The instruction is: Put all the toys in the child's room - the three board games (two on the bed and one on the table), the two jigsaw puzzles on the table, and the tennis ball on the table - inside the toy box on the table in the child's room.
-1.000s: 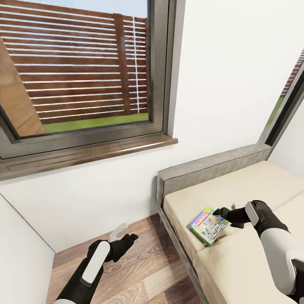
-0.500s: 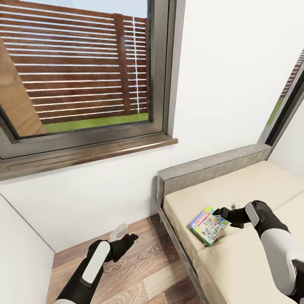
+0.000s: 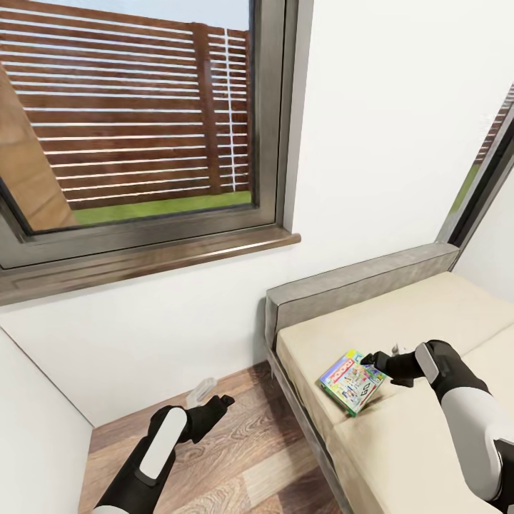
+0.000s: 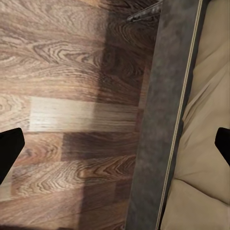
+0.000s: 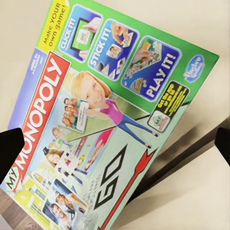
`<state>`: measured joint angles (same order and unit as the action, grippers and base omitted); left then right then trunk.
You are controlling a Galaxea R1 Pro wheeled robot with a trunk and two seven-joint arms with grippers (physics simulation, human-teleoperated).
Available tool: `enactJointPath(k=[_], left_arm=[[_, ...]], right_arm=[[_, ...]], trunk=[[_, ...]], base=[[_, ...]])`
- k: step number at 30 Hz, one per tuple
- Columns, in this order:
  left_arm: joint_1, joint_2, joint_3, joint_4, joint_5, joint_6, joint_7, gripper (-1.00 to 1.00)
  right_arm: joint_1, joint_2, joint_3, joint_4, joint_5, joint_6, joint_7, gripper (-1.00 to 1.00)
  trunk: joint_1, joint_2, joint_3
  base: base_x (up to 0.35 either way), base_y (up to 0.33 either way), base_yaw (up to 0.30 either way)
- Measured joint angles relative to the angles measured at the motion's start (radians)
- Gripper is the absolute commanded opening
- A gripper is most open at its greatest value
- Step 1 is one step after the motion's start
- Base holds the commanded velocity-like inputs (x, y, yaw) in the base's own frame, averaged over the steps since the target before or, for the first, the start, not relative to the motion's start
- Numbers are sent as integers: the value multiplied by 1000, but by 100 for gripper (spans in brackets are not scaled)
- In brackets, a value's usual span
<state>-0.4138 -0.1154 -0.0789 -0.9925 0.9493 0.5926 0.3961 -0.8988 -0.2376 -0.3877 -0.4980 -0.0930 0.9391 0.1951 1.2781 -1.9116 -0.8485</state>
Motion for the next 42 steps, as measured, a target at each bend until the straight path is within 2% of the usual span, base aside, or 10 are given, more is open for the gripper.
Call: enactJointPath(k=[4,27,42], left_arm=[[-1,-1,0,0,0,0,0,100],[-1,2,1,-3,0,0,0,100],[-1,2,1,-3,0,0,0,100]], right_arm=[[0,0,0,0,0,0,-1,100],[0,-1,-2,-11,6,4,1,100],[0,-1,-2,-14,3,3,5,100]], trunk=[[0,0,0],[87,-161,-72],[88,-161,-72]], base=[[0,0,0],[0,0,0],[0,0,0]])
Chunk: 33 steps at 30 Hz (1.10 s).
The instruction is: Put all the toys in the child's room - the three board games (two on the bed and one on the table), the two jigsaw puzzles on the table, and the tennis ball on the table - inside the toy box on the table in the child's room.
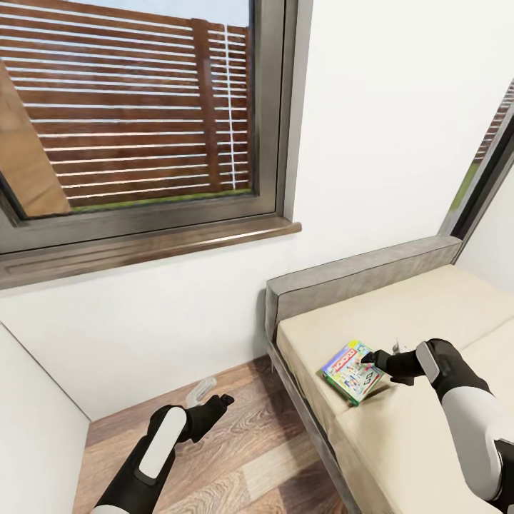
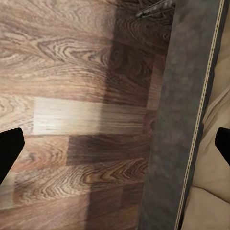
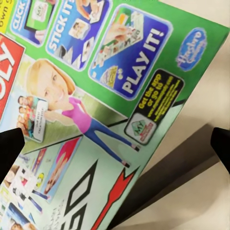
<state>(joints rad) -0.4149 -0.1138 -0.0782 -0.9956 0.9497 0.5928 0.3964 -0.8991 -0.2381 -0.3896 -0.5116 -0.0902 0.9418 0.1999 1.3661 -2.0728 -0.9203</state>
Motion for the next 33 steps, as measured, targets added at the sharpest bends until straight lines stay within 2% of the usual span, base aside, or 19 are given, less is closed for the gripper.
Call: enactJointPath(k=[15,28,30,33], left_arm=[[1,0,0,0,0,0,0,100],[1,-1,0,-1,0,0,0,100],[1,-1,0,0,0,0,0,100],[1,-1,0,0,0,0,0,100]], right_arm=[[0,0,1,-3,14,-1,1,100],[0,1,1,8,20,-3,2,100],[0,2,0,10,-6,-1,2,100],[0,2,0,10,-4,-1,3,100]], trunk=[[0,0,0],[0,0,0],[0,0,0],[0,0,0]], base=[[0,0,26],[0,0,221],[0,0,273],[0,0,280]])
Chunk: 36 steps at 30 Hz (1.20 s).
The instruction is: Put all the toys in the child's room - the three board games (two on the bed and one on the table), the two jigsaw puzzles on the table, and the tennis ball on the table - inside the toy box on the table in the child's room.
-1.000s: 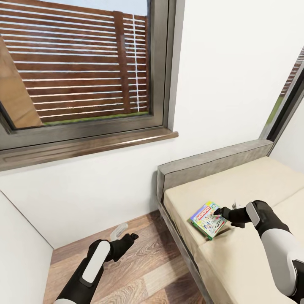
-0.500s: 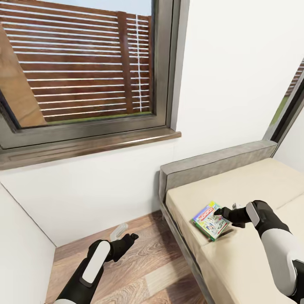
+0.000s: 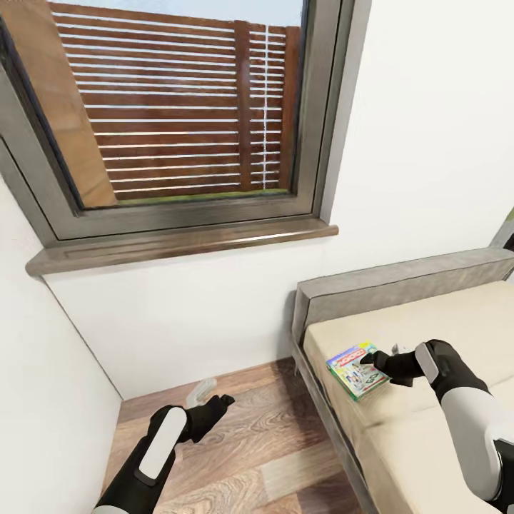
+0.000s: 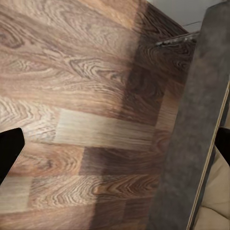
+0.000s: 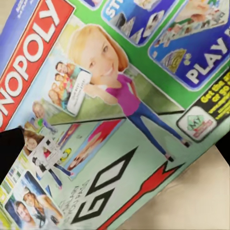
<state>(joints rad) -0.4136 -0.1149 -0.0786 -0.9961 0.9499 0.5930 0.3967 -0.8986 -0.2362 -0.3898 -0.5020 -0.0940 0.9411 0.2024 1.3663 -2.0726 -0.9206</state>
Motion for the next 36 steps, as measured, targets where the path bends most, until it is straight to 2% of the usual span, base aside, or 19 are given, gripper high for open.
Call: enactJointPath(k=[12,36], left_arm=[[0,0,0,0,0,0,-1,100],[0,0,0,1,0,-1,0,100]], right_arm=[[0,0,0,0,-4,1,0,100],[0,-2,-1,0,-4,1,0,100]], trunk=[[0,0,0],[0,0,0]], base=[[0,0,170],[0,0,15]])
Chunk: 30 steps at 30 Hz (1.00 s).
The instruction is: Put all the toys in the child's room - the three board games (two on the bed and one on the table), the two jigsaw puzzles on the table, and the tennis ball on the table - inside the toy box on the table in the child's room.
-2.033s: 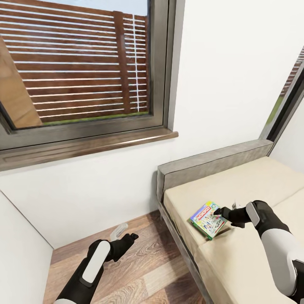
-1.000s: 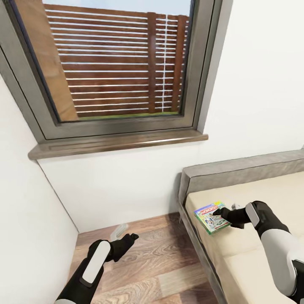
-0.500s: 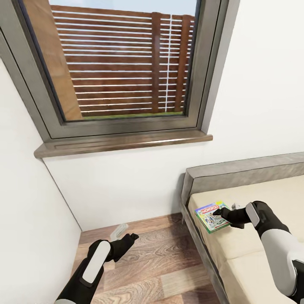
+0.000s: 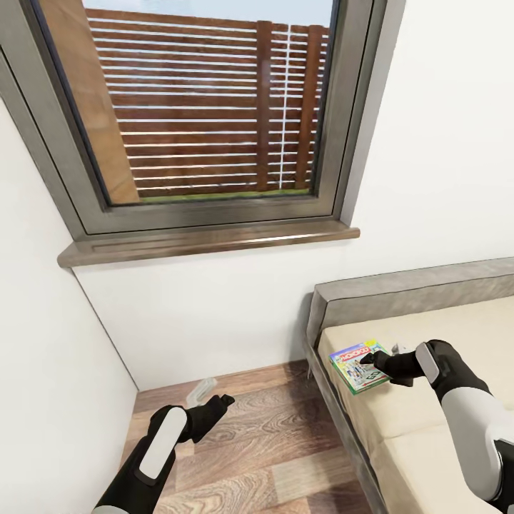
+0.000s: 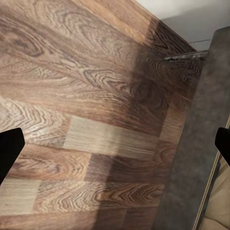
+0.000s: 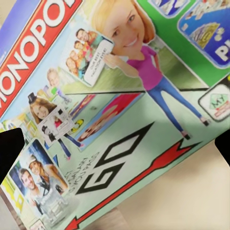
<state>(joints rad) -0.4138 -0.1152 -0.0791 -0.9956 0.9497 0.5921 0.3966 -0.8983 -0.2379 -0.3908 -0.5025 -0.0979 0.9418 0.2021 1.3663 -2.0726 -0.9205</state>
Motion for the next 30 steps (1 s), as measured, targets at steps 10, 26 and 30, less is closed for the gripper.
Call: enactJointPath(k=[10,26,30], left_arm=[[0,-1,-1,0,0,0,-1,100],[0,1,-25,0,0,1,-4,100],[0,1,-28,0,0,1,-5,100]], right_arm=[[0,0,0,0,1,0,0,100],[0,-1,-2,-1,1,0,1,100],[0,-2,-2,-1,1,-1,1,100]], trunk=[[0,0,-1],[0,0,-6],[0,0,-6]], base=[[0,0,42],[0,0,64],[0,0,13]])
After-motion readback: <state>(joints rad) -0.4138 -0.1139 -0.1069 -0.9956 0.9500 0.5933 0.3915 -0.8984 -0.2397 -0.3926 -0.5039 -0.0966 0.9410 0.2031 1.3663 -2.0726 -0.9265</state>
